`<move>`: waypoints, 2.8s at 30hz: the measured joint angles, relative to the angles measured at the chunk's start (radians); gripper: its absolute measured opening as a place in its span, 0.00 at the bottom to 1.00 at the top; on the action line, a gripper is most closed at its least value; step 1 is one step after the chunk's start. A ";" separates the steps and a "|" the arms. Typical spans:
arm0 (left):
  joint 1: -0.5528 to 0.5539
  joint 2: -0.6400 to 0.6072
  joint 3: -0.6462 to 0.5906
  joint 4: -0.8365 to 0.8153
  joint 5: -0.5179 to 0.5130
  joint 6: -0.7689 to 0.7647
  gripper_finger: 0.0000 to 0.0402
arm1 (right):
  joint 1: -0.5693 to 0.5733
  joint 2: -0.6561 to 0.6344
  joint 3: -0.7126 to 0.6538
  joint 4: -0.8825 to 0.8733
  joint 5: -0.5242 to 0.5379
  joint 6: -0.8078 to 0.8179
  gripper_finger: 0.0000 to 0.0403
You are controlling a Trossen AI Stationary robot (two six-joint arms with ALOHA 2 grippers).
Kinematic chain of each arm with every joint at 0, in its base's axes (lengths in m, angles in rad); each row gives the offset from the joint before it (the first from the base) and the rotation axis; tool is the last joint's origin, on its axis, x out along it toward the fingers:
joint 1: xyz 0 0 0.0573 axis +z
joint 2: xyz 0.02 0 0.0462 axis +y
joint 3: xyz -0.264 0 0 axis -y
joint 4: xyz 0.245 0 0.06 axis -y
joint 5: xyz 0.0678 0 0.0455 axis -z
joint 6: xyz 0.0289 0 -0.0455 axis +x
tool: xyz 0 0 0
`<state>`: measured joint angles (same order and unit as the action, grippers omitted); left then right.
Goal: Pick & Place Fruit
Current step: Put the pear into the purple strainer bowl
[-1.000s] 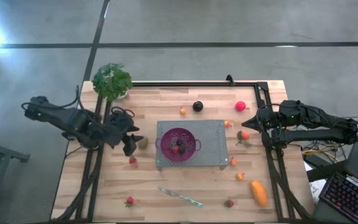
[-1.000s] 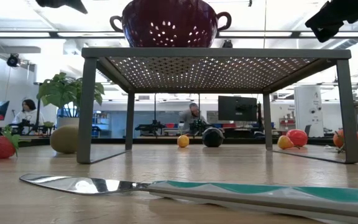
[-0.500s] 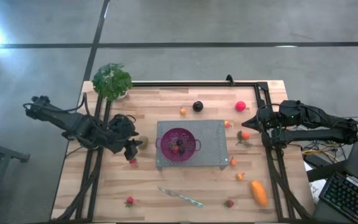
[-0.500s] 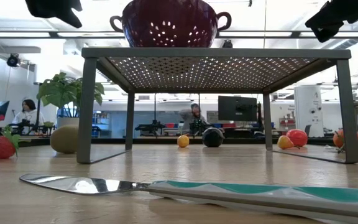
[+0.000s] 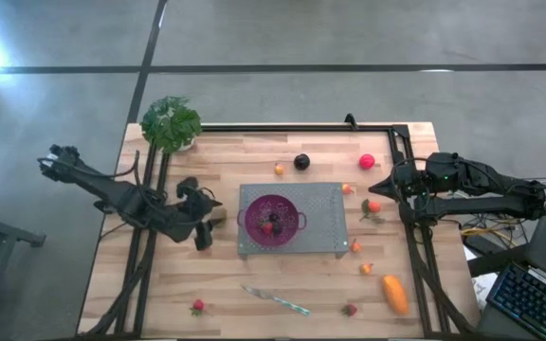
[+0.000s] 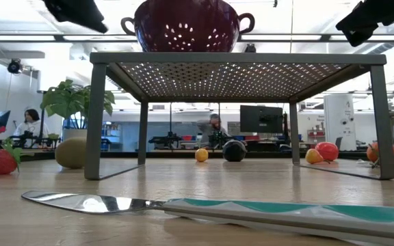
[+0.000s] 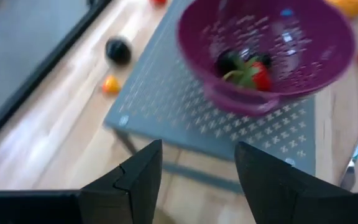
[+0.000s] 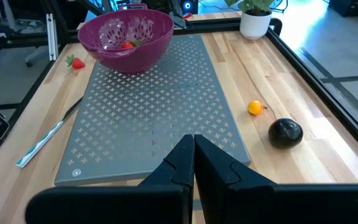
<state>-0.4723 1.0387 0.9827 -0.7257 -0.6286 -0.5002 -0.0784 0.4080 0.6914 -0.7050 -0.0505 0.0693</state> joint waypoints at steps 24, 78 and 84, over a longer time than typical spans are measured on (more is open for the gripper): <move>-0.076 -0.748 -0.477 0.379 -0.002 0.416 0.48 | -0.001 0.064 -0.002 0.033 -0.002 0.094 0.02; -0.075 -0.981 -0.825 0.479 0.026 0.324 0.48 | 0.881 0.594 0.282 -0.360 0.379 1.085 0.02; -0.075 -0.981 -0.825 0.479 0.027 0.324 0.48 | 0.998 0.684 0.282 -0.362 0.447 1.228 0.02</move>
<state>-0.5472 0.0574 0.1581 -0.2470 -0.6019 -0.1761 0.9199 1.0916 0.9730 -1.0673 0.3963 1.2971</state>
